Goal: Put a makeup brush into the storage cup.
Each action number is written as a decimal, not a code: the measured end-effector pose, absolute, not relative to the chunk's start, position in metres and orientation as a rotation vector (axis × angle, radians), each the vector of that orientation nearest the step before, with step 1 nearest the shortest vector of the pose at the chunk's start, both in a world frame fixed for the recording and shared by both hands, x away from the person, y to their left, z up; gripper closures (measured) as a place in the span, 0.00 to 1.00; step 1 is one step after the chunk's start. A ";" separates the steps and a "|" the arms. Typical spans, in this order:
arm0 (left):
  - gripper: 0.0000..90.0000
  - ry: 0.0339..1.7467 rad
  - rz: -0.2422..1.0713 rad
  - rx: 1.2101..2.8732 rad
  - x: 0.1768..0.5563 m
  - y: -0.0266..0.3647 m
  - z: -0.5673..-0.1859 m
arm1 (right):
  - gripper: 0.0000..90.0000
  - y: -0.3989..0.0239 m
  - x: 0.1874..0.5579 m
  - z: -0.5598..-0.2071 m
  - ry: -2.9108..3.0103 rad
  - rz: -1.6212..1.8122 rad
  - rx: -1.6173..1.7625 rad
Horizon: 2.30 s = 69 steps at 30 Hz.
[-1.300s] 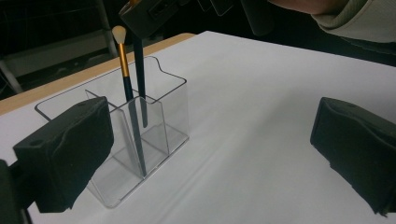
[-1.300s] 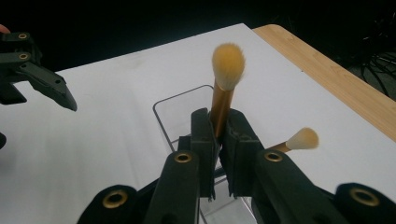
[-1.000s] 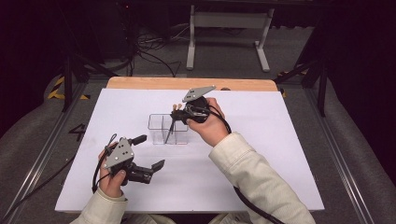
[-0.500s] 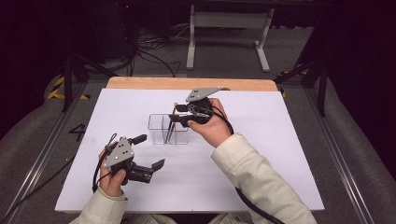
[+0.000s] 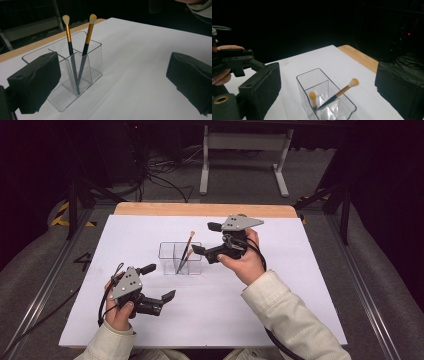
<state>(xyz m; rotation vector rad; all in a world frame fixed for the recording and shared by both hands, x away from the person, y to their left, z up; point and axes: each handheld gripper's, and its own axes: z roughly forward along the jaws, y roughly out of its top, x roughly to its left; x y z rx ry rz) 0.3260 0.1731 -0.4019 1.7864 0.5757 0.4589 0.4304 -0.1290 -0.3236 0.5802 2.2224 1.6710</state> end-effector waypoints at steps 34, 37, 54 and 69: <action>0.00 0.612 0.487 1.757 0.326 0.184 -0.399 | 0.01 -0.240 0.384 -0.325 2.034 1.712 0.632; 0.00 0.616 0.487 1.756 0.326 0.185 -0.399 | 0.01 -0.248 0.382 -0.328 2.025 1.708 0.647; 0.00 0.632 0.500 1.738 0.322 0.194 -0.398 | 0.01 -0.293 0.375 -0.351 1.958 1.691 0.745; 0.00 0.637 0.507 1.725 0.320 0.204 -0.402 | 0.01 -0.320 0.368 -0.384 1.930 1.644 0.801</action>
